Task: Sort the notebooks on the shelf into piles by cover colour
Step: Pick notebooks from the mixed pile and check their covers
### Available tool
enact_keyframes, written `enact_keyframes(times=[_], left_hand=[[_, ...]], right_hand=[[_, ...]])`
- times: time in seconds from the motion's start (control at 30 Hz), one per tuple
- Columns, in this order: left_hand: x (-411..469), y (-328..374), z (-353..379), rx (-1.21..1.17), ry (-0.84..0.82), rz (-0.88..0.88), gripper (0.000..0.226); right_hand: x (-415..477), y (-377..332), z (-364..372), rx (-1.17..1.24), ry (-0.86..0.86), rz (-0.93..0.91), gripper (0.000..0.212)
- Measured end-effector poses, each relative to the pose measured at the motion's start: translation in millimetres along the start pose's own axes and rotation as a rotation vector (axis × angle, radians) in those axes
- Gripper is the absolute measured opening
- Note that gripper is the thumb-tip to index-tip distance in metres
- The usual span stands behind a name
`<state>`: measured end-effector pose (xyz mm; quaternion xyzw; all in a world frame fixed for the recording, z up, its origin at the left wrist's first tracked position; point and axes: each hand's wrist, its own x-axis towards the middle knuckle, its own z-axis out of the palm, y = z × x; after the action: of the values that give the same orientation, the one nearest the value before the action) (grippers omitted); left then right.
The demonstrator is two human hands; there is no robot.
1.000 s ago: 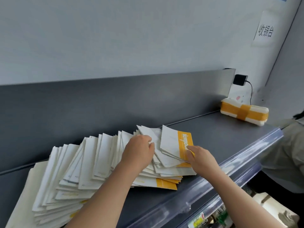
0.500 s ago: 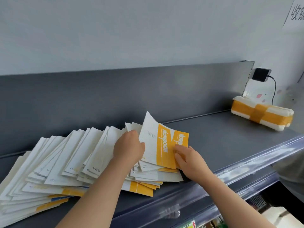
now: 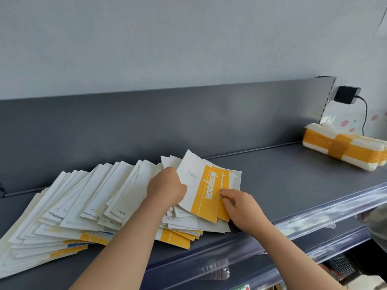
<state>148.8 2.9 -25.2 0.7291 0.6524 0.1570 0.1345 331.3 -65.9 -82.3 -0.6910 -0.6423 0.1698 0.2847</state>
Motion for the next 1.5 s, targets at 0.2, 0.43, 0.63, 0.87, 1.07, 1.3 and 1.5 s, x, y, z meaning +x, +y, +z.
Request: enact_keyframes(times=[0.2,0.43,0.63,0.87,1.07,1.3,1.5], left_hand=[[-9.8,-8.4,-7.2,-0.229,0.012,0.053,0.021],[-29.6,-42.5,-29.1,-0.709,0.092,-0.008,0.022],[-55.8,-88.9,-63.2,-0.664,0.196,-0.050,0.025],[-109.5,-181.4,-119.7,-0.618,0.268,-0.157,0.028],[-169.3,-289.6,-168.7,-0.559,0.338,-0.237,0.038],[-237.3,-407.6,-222.9,-0.436,0.432,-0.328,0.036],[-280.9,-492.8,-255.8,-0.387,0.443,-0.418,0.039]], right_hand=[[7.6,-1.2,3.4,0.060,0.035,0.069,0.023],[12.2,-49.2,9.1,0.344,0.055,0.046,0.042],[9.1,-111.7,26.2,0.409,0.119,-0.137,0.038],[-6.8,-213.9,81.7,0.451,-0.003,-0.304,0.034],[-41.2,-313.8,152.1,0.490,-0.133,-0.402,0.034],[-92.1,-427.5,237.5,0.514,-0.250,-0.498,0.034],[-133.1,-497.0,302.1,0.533,-0.332,-0.498,0.033]])
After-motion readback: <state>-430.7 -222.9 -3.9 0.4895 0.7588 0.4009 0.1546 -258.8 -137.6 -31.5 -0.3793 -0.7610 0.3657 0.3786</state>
